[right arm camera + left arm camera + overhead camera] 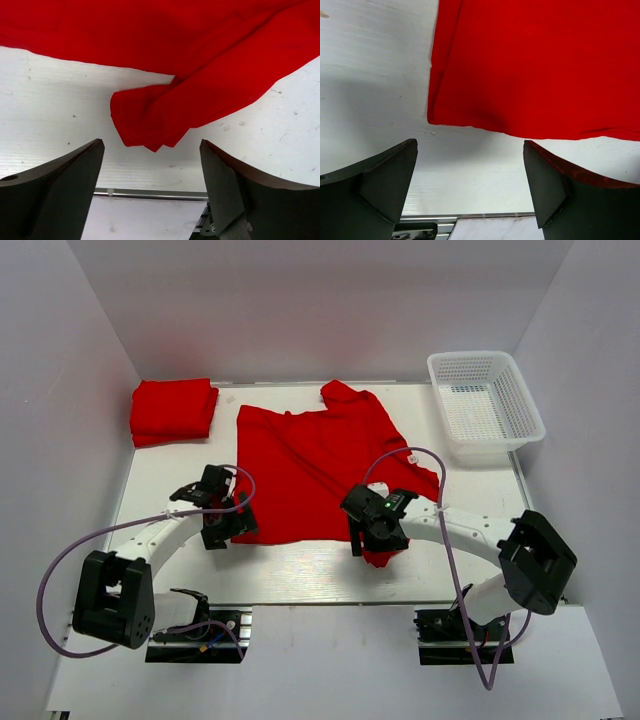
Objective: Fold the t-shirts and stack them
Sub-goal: Flatten out the tshirt
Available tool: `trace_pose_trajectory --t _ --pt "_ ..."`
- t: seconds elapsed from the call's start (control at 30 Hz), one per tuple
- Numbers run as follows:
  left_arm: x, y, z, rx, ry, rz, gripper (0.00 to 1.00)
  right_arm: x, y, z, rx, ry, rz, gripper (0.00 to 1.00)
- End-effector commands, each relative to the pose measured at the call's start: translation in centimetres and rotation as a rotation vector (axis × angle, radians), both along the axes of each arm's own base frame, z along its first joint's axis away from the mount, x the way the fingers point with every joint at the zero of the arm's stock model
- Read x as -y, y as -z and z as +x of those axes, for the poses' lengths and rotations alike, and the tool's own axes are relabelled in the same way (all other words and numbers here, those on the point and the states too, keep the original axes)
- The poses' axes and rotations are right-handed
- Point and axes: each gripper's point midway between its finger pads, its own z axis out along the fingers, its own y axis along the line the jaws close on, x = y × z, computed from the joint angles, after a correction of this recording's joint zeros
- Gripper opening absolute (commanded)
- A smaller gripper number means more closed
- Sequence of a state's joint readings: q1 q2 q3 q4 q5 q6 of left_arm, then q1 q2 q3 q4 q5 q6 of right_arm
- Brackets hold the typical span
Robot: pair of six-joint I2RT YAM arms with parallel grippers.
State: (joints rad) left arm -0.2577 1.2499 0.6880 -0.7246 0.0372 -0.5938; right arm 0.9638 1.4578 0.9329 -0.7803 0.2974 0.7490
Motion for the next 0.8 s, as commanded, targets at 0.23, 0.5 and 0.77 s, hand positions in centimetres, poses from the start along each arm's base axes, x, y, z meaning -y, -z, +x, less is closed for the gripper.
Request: trace_pose_trajectory --t 0.23,0.5,0.77 --pt "-0.1 1.5 1.3 0.020 -0.024 0.019 0.97 0.0 1.2 0.5 0.010 0.044 -0.053 0.90" --pt "-0.4 2.4 1.2 -0.008 -0.041 0.043 1.00 0.8 1.2 0.8 0.018 0.098 -0.116 0.90" --pt "-1.0 2.6 1.3 -0.009 -0.069 0.074 0.85 1.8 0.7 0.9 0.048 0.147 -0.164 0.90"
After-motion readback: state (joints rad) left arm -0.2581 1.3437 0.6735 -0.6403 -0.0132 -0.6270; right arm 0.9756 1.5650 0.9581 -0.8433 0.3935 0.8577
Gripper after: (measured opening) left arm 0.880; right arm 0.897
